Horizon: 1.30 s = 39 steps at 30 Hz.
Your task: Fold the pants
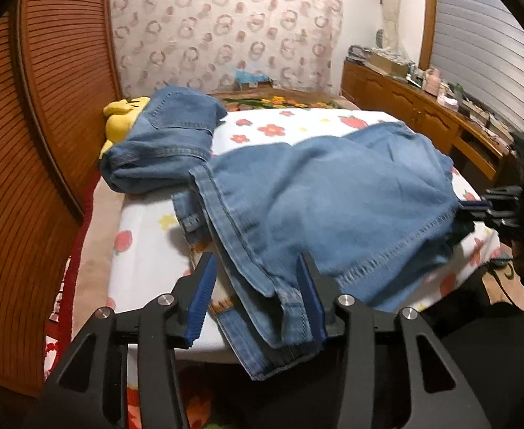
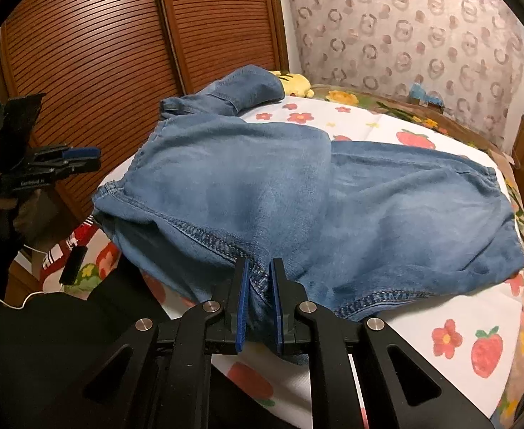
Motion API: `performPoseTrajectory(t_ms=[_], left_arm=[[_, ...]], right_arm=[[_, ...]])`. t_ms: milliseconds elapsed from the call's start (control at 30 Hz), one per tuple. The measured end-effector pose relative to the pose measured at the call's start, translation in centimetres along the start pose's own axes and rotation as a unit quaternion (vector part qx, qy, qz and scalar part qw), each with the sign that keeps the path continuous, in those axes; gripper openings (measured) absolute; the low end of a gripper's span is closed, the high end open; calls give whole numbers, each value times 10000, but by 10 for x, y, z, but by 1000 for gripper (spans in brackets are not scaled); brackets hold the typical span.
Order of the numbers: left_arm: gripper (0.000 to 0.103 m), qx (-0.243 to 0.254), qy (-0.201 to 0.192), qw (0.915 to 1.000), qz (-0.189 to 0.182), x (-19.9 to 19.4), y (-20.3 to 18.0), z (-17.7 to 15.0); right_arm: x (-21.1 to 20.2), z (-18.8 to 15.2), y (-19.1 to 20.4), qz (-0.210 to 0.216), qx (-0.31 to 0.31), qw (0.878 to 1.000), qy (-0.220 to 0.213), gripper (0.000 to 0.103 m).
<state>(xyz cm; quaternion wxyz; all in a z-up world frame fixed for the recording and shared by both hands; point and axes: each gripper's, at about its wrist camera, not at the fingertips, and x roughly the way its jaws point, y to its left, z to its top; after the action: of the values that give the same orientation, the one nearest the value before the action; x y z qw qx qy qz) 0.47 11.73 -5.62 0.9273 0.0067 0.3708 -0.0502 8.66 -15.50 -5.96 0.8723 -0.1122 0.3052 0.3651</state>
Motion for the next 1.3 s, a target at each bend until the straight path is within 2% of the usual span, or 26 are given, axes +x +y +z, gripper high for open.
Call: performPoseTrajectory(t_ms=[67, 167, 367, 400, 433, 467, 533, 800, 900, 1033, 1067, 1133, 1200, 1300], left_arm=[[68, -5, -49, 10000, 32, 2, 1, 5], [76, 7, -97, 9999, -23, 9, 1, 12], [76, -22, -115, 9999, -6, 31, 2, 25], [76, -35, -116, 9999, 25, 35, 3, 27], [76, -69, -108, 9999, 72, 40, 6, 29], [76, -105, -102, 9998, 95, 45, 9, 32], [75, -176, -127, 9997, 123, 52, 15, 36], [57, -568, -54, 9980, 273, 87, 48, 58], [50, -720, 29, 9973, 170, 100, 56, 61], [22, -739, 5, 9973, -19, 105, 57, 61], [18, -721, -27, 9974, -10, 102, 56, 61], [16, -737, -202, 9971, 14, 91, 57, 61], [16, -845, -350, 9956, 203, 77, 63, 62], [16, -837, -329, 9952, 387, 72, 69, 66]], right_arm=[[-2, 0, 1, -4, -14, 10000, -19, 13], [-5, -1, 2, -7, -19, 10000, -49, 14], [-11, -3, -3, -104, 42, 9999, -107, 16], [-12, -3, -5, -173, 52, 9998, -132, 18], [-13, -2, -6, -259, 68, 9995, -154, 27], [-14, -2, -7, -335, 91, 9993, -170, 31], [-14, -1, -10, -375, 147, 9990, -211, 33], [-6, -2, -14, -557, 256, 9980, -165, 34], [-4, -3, -16, -579, 268, 9979, -135, 34], [-2, -4, -20, -600, 340, 9975, -130, 34], [-2, -5, -21, -613, 369, 9974, -125, 34], [-2, -7, -25, -626, 430, 9970, -115, 34], [-1, -8, -29, -631, 495, 9967, -101, 34], [-2, -10, -34, -632, 565, 9963, -103, 34]])
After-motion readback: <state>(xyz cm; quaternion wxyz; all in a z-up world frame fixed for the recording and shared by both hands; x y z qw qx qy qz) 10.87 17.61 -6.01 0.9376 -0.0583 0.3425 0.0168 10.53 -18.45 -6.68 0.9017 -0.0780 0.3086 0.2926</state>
